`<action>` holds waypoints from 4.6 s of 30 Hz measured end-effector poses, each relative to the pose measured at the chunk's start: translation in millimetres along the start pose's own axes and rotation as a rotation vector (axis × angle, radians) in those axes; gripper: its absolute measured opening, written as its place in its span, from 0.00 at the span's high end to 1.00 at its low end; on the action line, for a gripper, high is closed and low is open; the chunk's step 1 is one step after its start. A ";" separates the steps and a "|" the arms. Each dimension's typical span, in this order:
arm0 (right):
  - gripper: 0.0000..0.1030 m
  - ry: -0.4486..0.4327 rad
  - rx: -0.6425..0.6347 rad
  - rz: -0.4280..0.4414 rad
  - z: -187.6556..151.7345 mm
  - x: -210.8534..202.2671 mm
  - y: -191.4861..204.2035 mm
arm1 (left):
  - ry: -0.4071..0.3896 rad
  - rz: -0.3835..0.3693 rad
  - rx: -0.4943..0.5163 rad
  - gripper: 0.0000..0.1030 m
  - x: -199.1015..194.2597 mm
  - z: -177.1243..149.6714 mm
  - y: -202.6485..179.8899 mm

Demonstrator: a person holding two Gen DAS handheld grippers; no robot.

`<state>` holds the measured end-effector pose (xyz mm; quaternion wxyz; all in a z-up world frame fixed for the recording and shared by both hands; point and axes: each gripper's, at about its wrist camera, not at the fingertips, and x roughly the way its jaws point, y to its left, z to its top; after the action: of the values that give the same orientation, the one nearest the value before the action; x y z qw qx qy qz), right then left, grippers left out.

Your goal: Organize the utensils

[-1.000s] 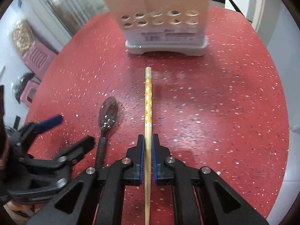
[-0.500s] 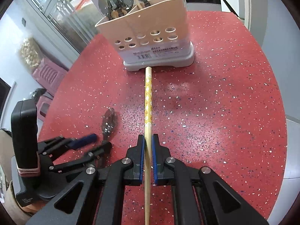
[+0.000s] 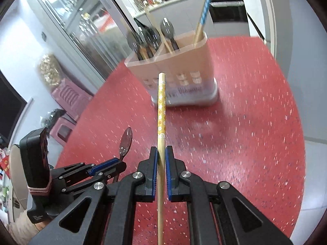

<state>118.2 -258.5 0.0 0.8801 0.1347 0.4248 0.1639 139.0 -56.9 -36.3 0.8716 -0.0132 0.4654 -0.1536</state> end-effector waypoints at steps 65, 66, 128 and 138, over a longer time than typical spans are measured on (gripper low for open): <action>0.92 -0.493 -0.216 -0.272 144.7 56.0 8.1 | -0.491 0.105 -0.015 0.64 48.3 179.0 -2.0; 0.92 -0.487 -0.212 -0.270 146.2 56.6 7.5 | -0.486 0.105 -0.016 0.64 48.4 178.6 -2.3; 0.33 -0.266 -0.088 -0.279 76.8 10.0 13.1 | -0.341 0.179 -0.052 0.00 2.6 104.3 22.5; 0.22 -0.271 -0.076 -0.331 60.1 -1.8 19.5 | -0.375 0.211 -0.016 0.00 -8.2 77.6 18.1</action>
<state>161.4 -247.4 44.8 0.9485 0.0507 0.3123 0.0132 202.7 -46.6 11.3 0.9540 0.0003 0.2951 -0.0525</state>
